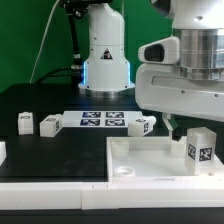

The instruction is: Assemble one leg

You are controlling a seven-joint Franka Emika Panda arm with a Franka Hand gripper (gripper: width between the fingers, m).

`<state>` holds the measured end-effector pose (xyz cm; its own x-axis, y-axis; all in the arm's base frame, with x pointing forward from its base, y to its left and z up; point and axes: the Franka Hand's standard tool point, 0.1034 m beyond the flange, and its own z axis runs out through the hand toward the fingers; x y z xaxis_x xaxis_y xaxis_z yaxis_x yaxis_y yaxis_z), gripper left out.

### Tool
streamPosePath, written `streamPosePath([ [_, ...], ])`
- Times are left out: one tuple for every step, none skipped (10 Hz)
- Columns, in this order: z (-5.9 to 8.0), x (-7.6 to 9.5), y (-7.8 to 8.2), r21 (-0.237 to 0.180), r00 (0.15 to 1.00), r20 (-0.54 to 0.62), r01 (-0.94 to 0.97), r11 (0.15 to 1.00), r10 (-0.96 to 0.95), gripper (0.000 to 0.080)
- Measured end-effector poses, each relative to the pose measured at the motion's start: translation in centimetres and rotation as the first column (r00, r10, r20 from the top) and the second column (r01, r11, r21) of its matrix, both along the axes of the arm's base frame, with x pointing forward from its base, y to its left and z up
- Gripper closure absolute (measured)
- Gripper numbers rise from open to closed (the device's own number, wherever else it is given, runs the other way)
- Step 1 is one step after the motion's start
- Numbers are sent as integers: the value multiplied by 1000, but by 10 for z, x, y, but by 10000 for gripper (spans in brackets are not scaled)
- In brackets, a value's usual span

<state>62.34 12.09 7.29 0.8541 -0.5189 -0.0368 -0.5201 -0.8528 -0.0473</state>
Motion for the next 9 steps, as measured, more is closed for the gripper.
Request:
streamPosePath([
  [0, 0, -1, 0, 991, 8, -132, 991, 132, 150],
  [0, 0, 0, -1, 973, 14, -229, 973, 229, 150],
  [0, 0, -1, -3, 953, 19, -302, 953, 302, 150],
  [0, 0, -1, -5, 909, 25, -415, 910, 415, 150],
  [0, 0, -2, -7, 866, 30, -499, 867, 499, 150],
  [0, 1, -3, -9, 836, 33, -548, 836, 548, 150],
  [0, 1, -3, -10, 823, 34, -566, 824, 566, 150],
  [0, 1, -3, -9, 827, 34, -561, 827, 561, 263],
  [0, 1, -3, -9, 833, 34, -552, 834, 552, 263],
])
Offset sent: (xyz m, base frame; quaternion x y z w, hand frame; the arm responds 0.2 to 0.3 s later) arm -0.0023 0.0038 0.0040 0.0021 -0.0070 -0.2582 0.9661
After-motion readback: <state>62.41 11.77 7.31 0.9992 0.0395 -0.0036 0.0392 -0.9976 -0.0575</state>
